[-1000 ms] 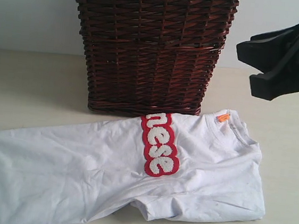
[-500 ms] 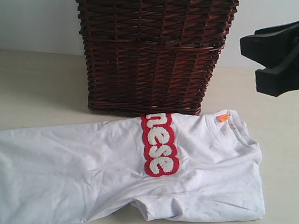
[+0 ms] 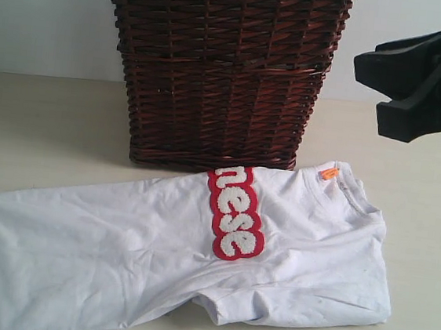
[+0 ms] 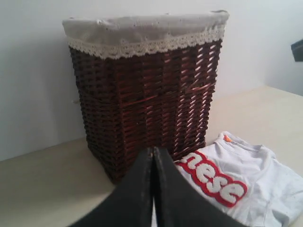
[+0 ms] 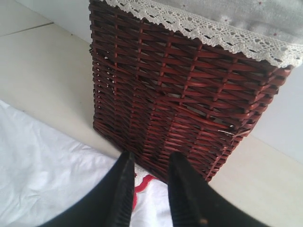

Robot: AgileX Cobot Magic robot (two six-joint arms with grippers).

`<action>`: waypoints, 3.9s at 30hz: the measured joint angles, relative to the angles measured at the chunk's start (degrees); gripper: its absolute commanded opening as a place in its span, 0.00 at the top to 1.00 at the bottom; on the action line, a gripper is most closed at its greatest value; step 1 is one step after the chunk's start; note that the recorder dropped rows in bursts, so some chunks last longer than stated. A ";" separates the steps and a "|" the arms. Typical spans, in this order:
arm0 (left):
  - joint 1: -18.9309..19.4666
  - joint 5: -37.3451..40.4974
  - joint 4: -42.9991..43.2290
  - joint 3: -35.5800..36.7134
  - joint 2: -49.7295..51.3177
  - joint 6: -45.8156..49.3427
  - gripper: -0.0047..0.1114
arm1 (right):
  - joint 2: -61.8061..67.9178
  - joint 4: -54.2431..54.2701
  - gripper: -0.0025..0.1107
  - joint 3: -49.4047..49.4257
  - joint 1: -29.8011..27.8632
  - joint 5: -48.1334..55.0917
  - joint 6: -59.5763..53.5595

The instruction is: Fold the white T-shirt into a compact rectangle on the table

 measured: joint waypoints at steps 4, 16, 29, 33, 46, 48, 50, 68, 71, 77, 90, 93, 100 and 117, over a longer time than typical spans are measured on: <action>2.59 -2.69 0.00 3.12 -1.31 0.00 0.96 | 0.00 0.00 0.74 0.00 0.00 0.00 0.00; 28.25 -15.73 -0.35 11.51 -8.85 -11.42 0.96 | 0.00 0.00 0.74 0.00 0.00 0.09 0.00; 30.32 -22.20 1.79 21.17 -8.85 -8.82 0.96 | 0.00 0.00 0.74 0.00 0.00 0.09 0.00; 30.32 -13.69 2.10 21.17 -8.85 -5.31 0.96 | 0.00 0.00 0.74 0.00 0.00 0.09 0.00; 30.32 -0.35 2.19 21.52 -8.85 -1.37 0.96 | 0.00 0.00 0.74 0.00 0.00 0.09 0.00; 30.32 -0.22 2.19 21.52 -8.85 -1.37 0.96 | 0.00 0.00 0.74 0.00 0.00 0.09 0.00; 30.32 -0.22 2.19 21.52 -8.85 -1.05 0.96 | 0.00 0.00 0.74 0.00 0.00 0.09 0.00; 30.32 -0.22 2.19 21.52 -8.85 -0.93 0.96 | 3.84 -12.94 0.78 0.00 0.00 25.74 10.53; 30.32 -0.22 2.19 21.52 -8.85 -0.93 0.96 | 7.02 -14.80 0.80 0.11 0.19 35.32 10.37; 30.32 -0.22 2.19 21.52 -8.85 -0.93 0.96 | 10.08 -26.28 0.77 0.11 7.65 31.82 8.66; 30.32 -0.22 2.19 21.52 -8.85 -0.93 0.96 | 27.54 -64.04 0.50 0.34 20.90 25.80 44.12; 30.32 -0.22 2.19 21.52 -8.85 -0.93 0.96 | 30.84 -63.58 0.50 0.37 22.40 21.61 43.94; 30.32 -0.22 2.19 21.52 -8.85 -0.93 0.96 | 37.72 -64.37 0.50 0.37 22.66 17.46 45.88; 30.32 -0.22 2.19 21.52 -8.85 -0.93 0.96 | 44.03 -75.92 0.98 0.03 22.66 15.81 56.03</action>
